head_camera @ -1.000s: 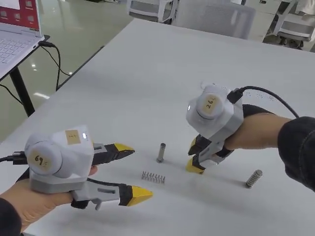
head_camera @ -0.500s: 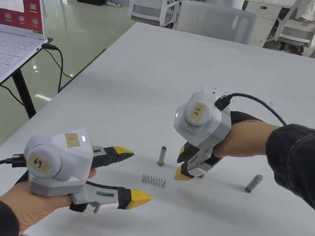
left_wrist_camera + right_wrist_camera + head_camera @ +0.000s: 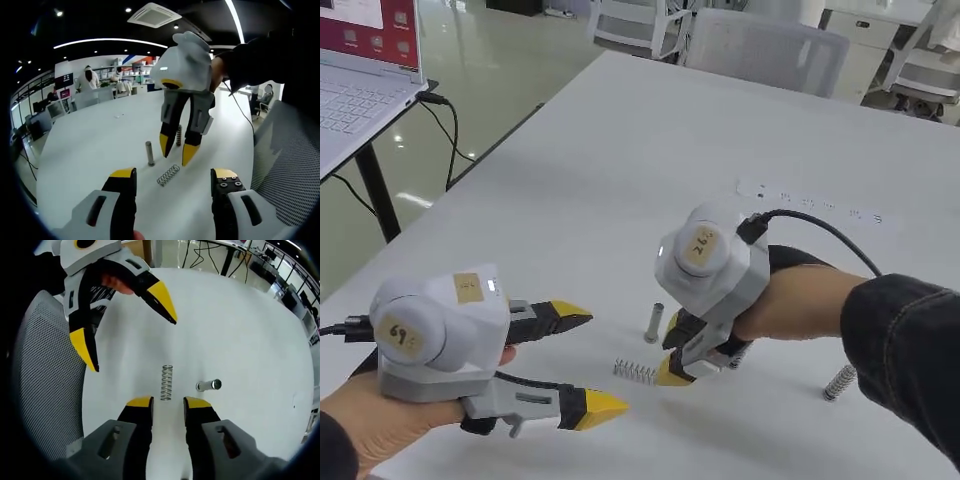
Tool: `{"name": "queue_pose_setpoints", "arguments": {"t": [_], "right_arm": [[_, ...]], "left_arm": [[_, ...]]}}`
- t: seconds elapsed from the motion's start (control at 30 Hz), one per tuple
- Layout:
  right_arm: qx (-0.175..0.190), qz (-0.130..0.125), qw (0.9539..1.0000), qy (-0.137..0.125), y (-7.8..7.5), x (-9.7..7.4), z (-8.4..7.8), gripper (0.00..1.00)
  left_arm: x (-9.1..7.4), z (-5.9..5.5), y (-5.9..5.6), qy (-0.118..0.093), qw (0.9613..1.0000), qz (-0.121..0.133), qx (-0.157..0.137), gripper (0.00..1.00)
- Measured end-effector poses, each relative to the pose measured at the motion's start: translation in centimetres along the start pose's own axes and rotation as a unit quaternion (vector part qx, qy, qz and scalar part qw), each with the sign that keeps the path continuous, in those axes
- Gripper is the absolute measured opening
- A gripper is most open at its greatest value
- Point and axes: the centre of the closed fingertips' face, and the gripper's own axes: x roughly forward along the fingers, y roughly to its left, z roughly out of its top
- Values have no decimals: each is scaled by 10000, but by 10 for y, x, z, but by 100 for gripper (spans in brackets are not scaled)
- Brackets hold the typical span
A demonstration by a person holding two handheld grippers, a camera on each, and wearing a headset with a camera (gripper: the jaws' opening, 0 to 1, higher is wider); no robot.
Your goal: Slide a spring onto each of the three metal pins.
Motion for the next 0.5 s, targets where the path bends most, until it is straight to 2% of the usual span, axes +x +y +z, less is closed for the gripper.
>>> {"name": "queue_pose_setpoints", "arguments": {"t": [0.5], "right_arm": [[21,49,9999,122,3,15,-3,22]], "left_arm": [[-2,-3,3,23,10000,54,0,58]]}}
